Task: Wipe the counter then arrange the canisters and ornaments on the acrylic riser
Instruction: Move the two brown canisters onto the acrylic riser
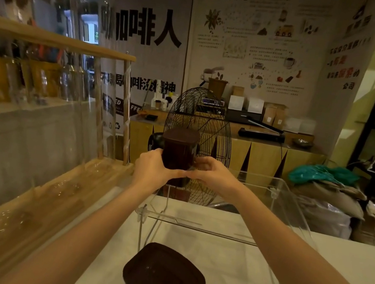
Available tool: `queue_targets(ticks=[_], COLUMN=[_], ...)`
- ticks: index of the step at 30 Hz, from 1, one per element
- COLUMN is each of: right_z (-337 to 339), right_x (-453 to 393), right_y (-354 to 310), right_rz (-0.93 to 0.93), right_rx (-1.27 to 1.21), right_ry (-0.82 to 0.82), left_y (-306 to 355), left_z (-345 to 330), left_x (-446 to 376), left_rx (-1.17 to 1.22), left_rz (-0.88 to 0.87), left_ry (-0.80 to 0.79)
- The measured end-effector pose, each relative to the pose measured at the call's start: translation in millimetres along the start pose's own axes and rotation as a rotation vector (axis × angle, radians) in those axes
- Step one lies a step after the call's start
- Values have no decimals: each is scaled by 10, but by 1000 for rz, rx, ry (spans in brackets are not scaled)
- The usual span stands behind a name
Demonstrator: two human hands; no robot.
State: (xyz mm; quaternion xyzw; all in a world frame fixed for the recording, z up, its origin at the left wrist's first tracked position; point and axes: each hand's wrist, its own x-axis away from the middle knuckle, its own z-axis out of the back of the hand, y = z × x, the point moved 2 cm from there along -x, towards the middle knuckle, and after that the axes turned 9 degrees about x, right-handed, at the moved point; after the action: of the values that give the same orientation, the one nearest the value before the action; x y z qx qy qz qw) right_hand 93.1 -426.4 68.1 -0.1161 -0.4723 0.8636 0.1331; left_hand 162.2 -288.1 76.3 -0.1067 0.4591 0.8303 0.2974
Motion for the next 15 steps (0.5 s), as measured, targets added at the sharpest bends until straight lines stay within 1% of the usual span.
queue_targets(ticks=[3, 7, 11, 15], right_z=[-3, -43, -91, -76], right_x=[19, 83, 246, 561], right_y=[-28, -83, -128, -230], right_rz=[13, 65, 128, 249], right_rx=[46, 143, 419, 634], right_ry=[5, 14, 109, 136], left_y=[5, 9, 14, 31], left_z=[17, 18, 27, 73], left_x=[9, 8, 10, 20], left_rx=[-33, -19, -1, -54], left_rz=[7, 16, 31, 31], left_ry=[-12, -60, -126, -243])
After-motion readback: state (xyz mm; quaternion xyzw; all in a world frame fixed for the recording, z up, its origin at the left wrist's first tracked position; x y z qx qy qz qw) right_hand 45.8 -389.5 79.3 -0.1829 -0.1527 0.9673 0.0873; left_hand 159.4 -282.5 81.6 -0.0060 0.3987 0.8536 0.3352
